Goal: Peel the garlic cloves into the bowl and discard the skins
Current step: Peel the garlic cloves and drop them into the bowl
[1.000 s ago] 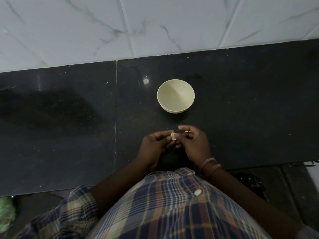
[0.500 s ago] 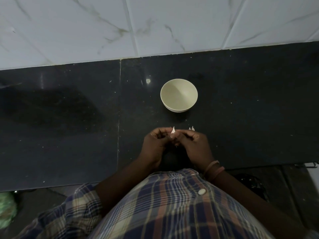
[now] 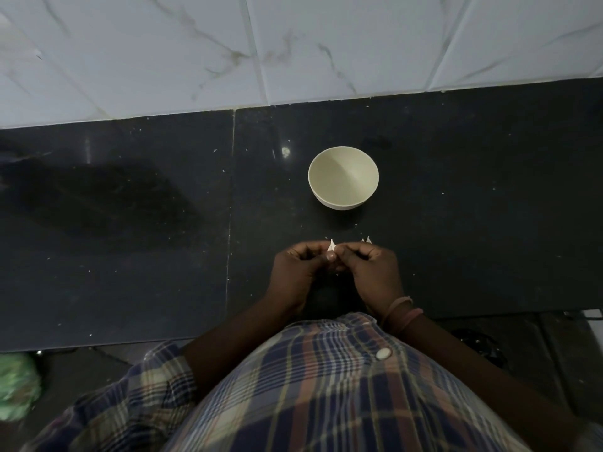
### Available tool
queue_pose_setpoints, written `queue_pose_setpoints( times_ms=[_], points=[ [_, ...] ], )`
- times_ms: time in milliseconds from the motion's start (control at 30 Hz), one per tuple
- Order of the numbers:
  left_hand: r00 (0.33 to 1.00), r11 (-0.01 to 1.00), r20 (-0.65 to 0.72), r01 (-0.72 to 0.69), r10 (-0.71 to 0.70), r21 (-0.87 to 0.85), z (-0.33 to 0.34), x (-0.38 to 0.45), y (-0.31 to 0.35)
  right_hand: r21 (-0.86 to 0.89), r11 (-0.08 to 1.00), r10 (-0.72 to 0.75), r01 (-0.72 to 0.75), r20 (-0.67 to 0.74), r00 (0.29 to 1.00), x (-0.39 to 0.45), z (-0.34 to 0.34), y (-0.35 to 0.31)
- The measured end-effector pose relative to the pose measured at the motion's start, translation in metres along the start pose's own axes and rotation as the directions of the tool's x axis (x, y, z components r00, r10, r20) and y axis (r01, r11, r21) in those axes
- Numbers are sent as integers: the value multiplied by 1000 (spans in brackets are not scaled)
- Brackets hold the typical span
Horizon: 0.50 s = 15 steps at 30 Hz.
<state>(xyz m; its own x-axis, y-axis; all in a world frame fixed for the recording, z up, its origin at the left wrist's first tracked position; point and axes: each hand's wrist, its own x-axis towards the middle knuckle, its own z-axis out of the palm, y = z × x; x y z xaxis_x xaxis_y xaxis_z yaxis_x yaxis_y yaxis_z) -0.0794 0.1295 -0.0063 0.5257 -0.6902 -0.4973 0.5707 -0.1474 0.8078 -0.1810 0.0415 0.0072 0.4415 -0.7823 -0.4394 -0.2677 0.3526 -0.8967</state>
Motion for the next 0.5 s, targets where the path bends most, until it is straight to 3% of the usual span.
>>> queue_pose_setpoints(
  times_ms=[200, 300, 433, 500],
  points=[
    [999, 997, 2, 49, -49, -67, 2, 1, -2, -28, 1000, 1, -2, -26, 1000, 6, 3, 0],
    [998, 995, -10, 54, -55, -88, -1, 5, -3, -71, 997, -13, 17, 47, 999, 6, 1, -4],
    [1000, 996, -10, 27, -28, -81, -6, 11, -1, 67, 997, 25, -38, 188, 982, 5, 0, -6],
    [1000, 998, -2, 31, -31, -56, -6, 12, -1, 152, 984, 64, -95, 194, 979, 8, 0, -4]
  ],
)
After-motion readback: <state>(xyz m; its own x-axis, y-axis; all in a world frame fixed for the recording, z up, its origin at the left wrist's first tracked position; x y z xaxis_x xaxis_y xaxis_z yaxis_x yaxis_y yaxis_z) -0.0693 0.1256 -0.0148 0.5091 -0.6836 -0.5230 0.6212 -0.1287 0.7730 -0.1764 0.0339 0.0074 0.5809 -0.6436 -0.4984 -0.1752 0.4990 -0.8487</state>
